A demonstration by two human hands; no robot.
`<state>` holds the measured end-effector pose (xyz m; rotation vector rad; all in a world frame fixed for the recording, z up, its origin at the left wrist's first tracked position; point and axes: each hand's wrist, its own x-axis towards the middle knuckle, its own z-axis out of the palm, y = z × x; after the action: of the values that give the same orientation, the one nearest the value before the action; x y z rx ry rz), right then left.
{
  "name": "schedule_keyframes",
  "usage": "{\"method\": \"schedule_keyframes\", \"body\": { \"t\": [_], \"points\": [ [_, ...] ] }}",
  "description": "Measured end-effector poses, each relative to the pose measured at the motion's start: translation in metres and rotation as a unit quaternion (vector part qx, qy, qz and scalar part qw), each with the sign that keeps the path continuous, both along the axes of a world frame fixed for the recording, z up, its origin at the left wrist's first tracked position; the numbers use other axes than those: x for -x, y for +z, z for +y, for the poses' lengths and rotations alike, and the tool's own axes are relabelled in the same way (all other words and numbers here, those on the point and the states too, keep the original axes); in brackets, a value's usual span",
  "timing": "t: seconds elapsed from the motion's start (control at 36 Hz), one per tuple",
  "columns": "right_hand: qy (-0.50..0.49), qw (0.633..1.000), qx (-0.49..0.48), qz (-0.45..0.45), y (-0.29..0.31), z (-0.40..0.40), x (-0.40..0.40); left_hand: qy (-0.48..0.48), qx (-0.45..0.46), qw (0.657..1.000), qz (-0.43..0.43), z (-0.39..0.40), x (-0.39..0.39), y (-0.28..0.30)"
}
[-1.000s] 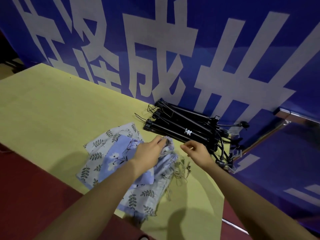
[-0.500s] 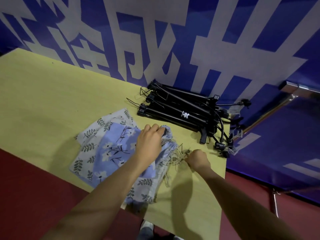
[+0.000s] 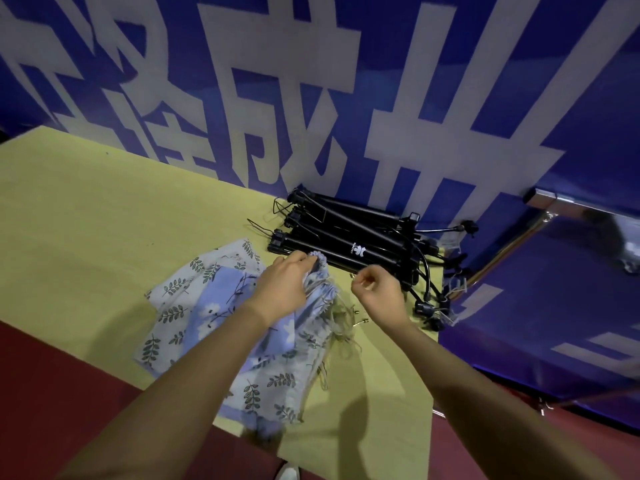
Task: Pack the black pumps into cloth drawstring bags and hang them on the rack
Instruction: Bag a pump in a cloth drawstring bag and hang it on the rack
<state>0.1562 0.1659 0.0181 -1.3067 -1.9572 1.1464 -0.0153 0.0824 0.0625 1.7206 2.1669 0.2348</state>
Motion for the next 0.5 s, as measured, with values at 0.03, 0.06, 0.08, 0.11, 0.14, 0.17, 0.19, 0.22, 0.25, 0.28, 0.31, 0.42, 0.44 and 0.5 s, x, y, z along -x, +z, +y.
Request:
{"method": "schedule_keyframes", "body": {
  "t": [0.03,0.06,0.08,0.11,0.14,0.17,0.19,0.22,0.25,0.28,0.31,0.42,0.44,0.5],
  "points": [
    [0.016,1.0,-0.013,0.022,0.009,0.001,0.007,0.0,0.003,1.0,-0.009,0.001,0.002,0.003],
    [0.035,0.998,-0.02,0.043,0.016,0.001,0.014,0.002,0.001,1.0,-0.02,0.002,0.005,0.005],
    [0.055,0.996,-0.019,0.063,0.022,0.0,0.021,0.006,-0.001,0.999,-0.034,0.003,0.007,0.008],
    [0.072,0.995,-0.009,0.076,0.028,0.001,0.028,0.011,-0.006,0.999,-0.05,0.004,0.01,0.011],
    [0.089,0.993,0.01,0.082,0.031,0.0,0.034,0.013,-0.008,0.998,-0.068,0.005,0.012,0.013],
    [0.107,0.991,0.023,0.08,0.035,0.0,0.04,0.015,-0.013,0.996,-0.082,0.006,0.015,0.016],
    [0.127,0.989,0.024,0.075,0.037,-0.001,0.045,0.015,-0.018,0.995,-0.094,0.007,0.018,0.02],
    [0.146,0.987,0.019,0.064,0.038,-0.001,0.05,0.015,-0.021,0.994,-0.103,0.007,0.021,0.023],
    [0.163,0.985,0.015,0.056,0.04,-0.001,0.055,0.015,-0.023,0.993,-0.113,0.007,0.023,0.026],
    [0.17,0.984,0.014,0.045,0.04,-0.002,0.06,0.013,-0.022,0.992,-0.121,0.008,0.026,0.029],
    [0.171,0.985,0.009,0.029,0.04,-0.002,0.064,0.01,-0.019,0.992,-0.125,0.008,0.028,0.031],
    [0.154,0.987,-0.033,-0.012,0.046,0.001,0.074,0.005,0.0,0.994,-0.106,0.005,0.037,0.037],
    [0.158,0.987,-0.039,-0.015,0.048,0.002,0.076,0.003,0.006,0.995,-0.099,0.005,0.038,0.037],
    [0.171,0.983,-0.06,-0.028,0.052,0.002,0.08,0.0,0.014,0.996,-0.087,0.005,0.04,0.038]
  ]
}}
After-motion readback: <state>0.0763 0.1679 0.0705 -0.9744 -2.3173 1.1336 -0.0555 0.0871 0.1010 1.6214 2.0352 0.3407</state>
